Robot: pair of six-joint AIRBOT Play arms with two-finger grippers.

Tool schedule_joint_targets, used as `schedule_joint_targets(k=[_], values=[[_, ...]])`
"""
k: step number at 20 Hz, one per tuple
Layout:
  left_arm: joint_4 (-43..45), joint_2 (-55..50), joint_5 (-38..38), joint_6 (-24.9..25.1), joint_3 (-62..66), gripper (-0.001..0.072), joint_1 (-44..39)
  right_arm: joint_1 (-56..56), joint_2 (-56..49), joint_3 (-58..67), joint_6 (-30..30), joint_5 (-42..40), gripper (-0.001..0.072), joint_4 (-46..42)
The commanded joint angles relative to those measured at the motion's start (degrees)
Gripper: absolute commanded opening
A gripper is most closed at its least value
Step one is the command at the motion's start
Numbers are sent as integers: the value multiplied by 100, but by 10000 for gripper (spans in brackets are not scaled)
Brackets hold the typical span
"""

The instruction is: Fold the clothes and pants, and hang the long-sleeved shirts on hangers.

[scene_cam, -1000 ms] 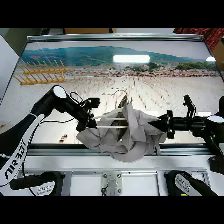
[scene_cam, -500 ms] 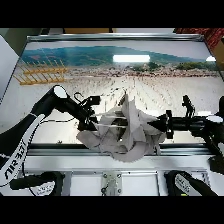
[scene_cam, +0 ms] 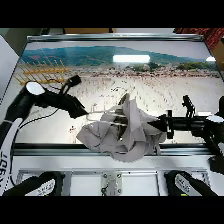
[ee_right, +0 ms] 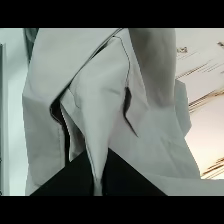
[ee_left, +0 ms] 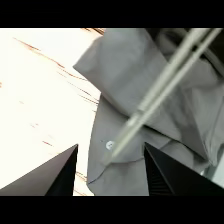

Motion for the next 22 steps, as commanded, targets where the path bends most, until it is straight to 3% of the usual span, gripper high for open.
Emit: schedule_joint_targets(k=[1,5,6,7,10,16,22], values=[[76,688,442,-1502,-2,409,667,-2,138,48,238,-125,8,146],[717,1294,490,-2879,-560,412,579,-2,682,393,857,-743,7,341],[570,1399,527,-3128,-909,528,420,0,809,479,979,-903,7,343],[345,1467,603,-3340,-1263,720,227,-2,907,531,1010,-990,8,345],[-203,1521,1403,-3801,-2284,720,-710,-2,1080,544,1099,-1115,8,343],[-236,1458,3038,-4782,-3285,720,-2712,0,1078,544,1335,-1121,8,343],[-243,391,3058,-5021,-2949,720,-3093,0,1080,544,1445,-1110,8,343]])
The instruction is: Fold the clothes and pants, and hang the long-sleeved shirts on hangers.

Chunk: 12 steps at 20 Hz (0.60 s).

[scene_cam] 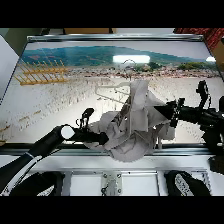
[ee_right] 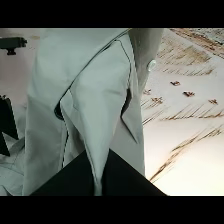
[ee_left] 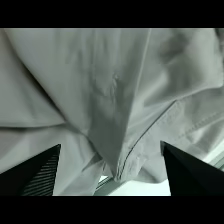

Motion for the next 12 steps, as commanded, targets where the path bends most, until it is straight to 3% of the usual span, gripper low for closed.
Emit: schedule_joint_targets(k=[1,4,5,6,12], values=[[-13,-629,0,-173,313,720,-188,0,4,7,55,9,8,0],[-17,-1073,-225,-192,634,351,-188,0,4,7,92,11,9,2],[-7,-1180,-339,-181,710,55,-184,0,7,7,94,39,9,2],[2,-1233,-472,-94,789,13,-133,-2,31,7,111,131,9,0],[911,-704,-1805,-52,1764,12,1731,-2,739,13,820,337,7,-341]])
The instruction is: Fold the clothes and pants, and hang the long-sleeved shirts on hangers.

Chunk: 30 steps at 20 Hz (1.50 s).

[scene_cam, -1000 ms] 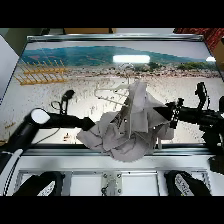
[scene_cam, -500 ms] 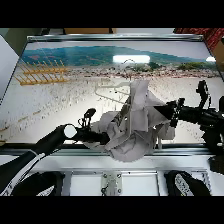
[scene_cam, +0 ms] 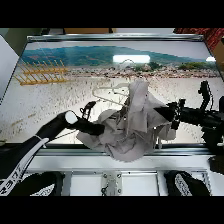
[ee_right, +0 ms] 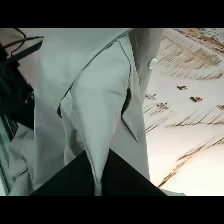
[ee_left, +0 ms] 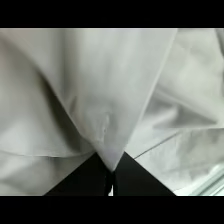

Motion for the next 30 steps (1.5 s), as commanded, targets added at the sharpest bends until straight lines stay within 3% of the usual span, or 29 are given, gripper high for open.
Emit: schedule_joint_targets(k=[1,4,8,13,20,25,30], values=[[518,205,-927,22,723,12,1180,-2,450,4,470,190,7,-387],[623,140,-1379,87,1342,12,1858,0,791,4,863,365,7,-737],[791,-271,-1871,116,2135,12,2179,0,1086,2,1121,581,7,-828],[898,-719,-2234,125,3123,12,2162,0,1235,2,1456,645,7,-1235],[903,-1169,-2789,122,4758,13,2162,55,1233,2,1816,1488,6,-1416],[892,-1668,-3497,13,6011,13,2138,717,1226,7,2288,1849,6,-1449],[896,-2081,-4131,9,7176,13,1823,1585,1226,94,2474,1738,6,-721]])
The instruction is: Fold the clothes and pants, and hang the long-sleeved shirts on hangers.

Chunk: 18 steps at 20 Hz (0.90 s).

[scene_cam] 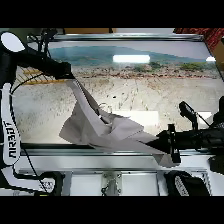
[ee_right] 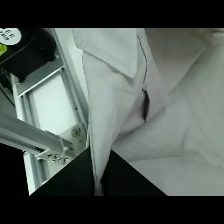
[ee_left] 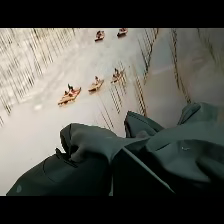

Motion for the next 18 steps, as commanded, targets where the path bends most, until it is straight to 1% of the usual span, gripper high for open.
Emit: schedule_joint_targets(k=[1,3,5,6,7,8,9,11,12,14,16,17,18], values=[[0,-310,-557,-31,837,13,-238,448,0,122,138,-177,6,743],[-4,-319,-509,-26,879,13,-382,446,0,262,136,-439,6,1082],[-20,-289,-442,-28,769,14,-483,446,-2,380,136,-673,6,1204],[-39,-267,-398,-24,697,40,-490,446,2,409,138,-846,6,1239],[-59,-264,-350,-28,680,306,-490,446,2,428,136,-973,7,1316],[-57,-264,-308,-61,741,608,-490,446,2,428,138,-1165,6,1440],[-61,-264,-251,-170,844,653,-437,446,2,428,136,-1331,6,1580],[-92,-229,-72,-376,1115,653,-302,446,2,428,136,-1683,6,1803],[-232,-131,151,-396,1126,653,-214,444,2,428,133,-1847,7,1862],[-505,256,848,-396,791,653,15,442,2,516,138,-2345,7,1832],[-492,726,1478,-393,337,652,195,433,0,785,153,-3139,6,1613],[-487,933,1657,-393,160,643,260,431,0,1008,319,-3683,7,1259],[-490,1123,1753,-389,15,413,299,431,0,1246,619,-4240,7,719]])
